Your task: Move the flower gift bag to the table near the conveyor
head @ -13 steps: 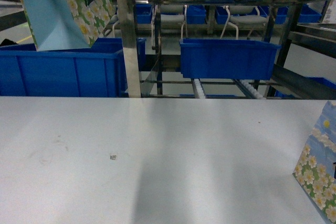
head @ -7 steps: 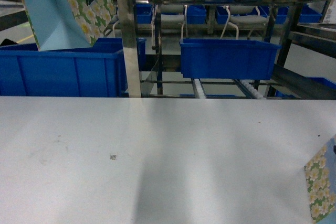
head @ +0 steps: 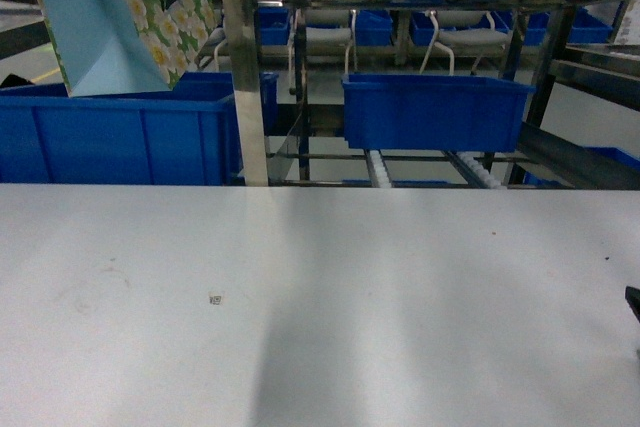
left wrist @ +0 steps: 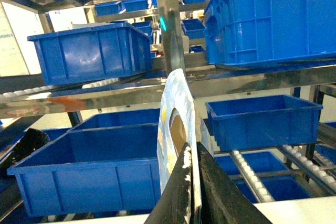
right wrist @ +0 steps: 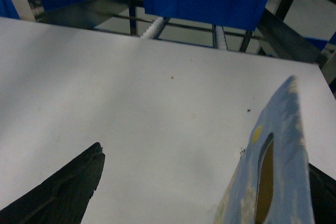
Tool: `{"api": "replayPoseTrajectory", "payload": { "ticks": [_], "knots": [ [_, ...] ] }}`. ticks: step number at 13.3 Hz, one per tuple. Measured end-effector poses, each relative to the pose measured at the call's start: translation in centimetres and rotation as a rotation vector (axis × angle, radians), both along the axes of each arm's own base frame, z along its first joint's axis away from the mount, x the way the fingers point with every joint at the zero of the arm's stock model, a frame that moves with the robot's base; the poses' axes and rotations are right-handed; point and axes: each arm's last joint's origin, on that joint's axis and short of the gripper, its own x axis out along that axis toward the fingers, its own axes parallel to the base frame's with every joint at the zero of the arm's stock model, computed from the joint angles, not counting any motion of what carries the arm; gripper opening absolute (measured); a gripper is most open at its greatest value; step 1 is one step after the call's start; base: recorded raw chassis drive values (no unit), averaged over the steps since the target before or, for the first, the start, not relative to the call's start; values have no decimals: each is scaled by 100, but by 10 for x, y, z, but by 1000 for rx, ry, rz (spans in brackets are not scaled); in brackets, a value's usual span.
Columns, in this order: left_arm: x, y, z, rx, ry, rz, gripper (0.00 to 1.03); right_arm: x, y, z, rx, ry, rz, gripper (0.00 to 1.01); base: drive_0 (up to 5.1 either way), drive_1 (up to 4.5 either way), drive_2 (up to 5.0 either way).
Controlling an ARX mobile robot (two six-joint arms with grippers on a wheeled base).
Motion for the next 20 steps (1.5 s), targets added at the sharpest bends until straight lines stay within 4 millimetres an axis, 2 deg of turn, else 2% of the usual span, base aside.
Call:
{"api": "replayPoseTrajectory", "payload": {
  "ticks": [4,8,12,15,20],
  "knots": [
    [0,0,0,0,0,0,2,16,1,19,-29,-108,36,98,0,0,0],
    [0,0,0,0,-1,0,2,14,10,-15,-54,32,103,98,0,0,0],
    [0,0,0,0,1,0,2,15,13,-14,-85,23,121,98,0,0,0],
    [0,0,0,0,1,0,2,16,15,-2,-98,-34,107,98,0,0,0],
    [0,0,0,0,0,0,2,12,15,-1,-102,-30,97,98,0,0,0]
  ]
}}
